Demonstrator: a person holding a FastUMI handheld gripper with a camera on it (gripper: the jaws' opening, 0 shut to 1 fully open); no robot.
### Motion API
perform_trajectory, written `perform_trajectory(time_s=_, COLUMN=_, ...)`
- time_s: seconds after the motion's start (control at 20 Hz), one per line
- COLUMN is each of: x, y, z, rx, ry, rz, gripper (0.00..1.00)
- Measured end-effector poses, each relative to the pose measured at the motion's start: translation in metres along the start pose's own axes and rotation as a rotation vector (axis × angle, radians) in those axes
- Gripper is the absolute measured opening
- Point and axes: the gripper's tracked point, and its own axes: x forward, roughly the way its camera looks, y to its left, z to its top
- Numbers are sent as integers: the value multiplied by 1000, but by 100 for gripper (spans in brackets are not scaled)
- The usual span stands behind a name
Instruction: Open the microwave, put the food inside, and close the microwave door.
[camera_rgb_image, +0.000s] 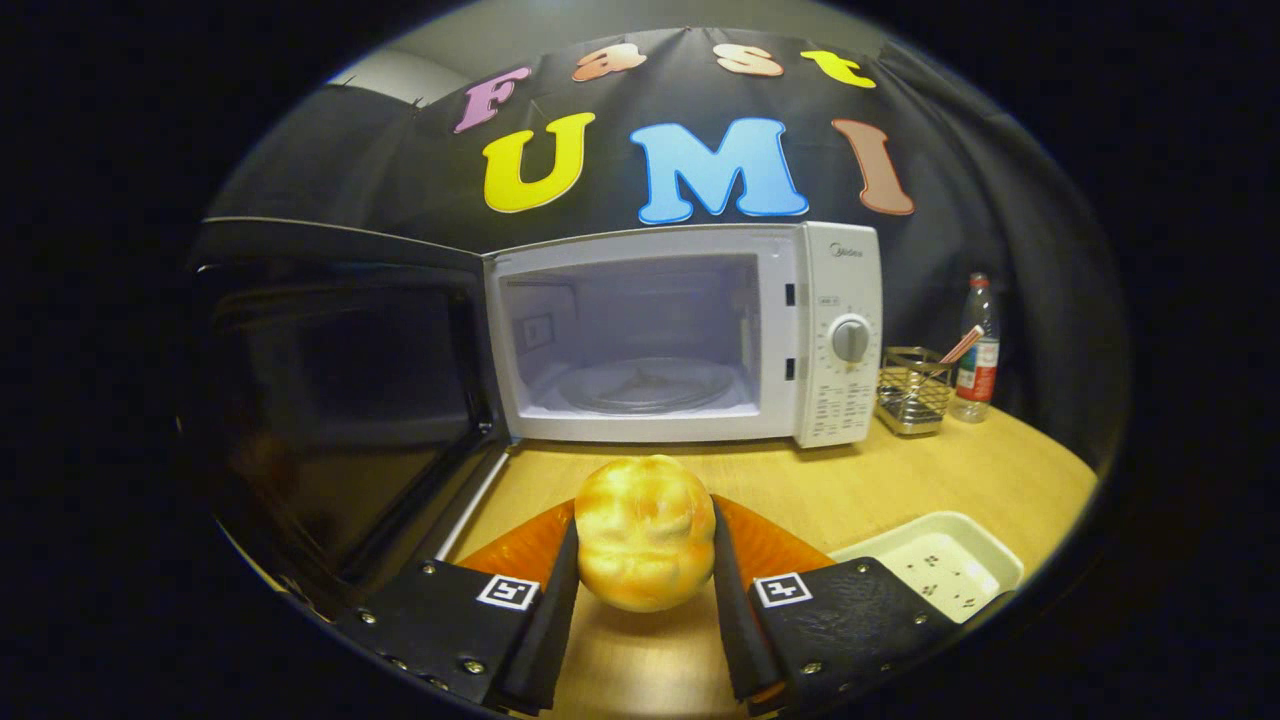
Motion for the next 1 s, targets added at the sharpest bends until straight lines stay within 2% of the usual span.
perform_trajectory(time_s=0.1, x=19, y=8, z=4, rx=64, ry=20, rz=25, gripper=63)
perform_trajectory(time_s=0.2, x=36, y=11, z=9, rx=61, ry=30, rz=27, gripper=63)
perform_trajectory(time_s=0.35, x=59, y=27, z=24, rx=120, ry=13, rz=81, gripper=63)
perform_trajectory(time_s=0.6, x=121, y=33, z=52, rx=207, ry=-13, rz=86, gripper=63)
perform_trajectory(time_s=0.8, x=160, y=41, z=56, rx=292, ry=-24, rz=99, gripper=63)
perform_trajectory(time_s=1.0, x=185, y=44, z=69, rx=286, ry=-67, rz=86, gripper=63)
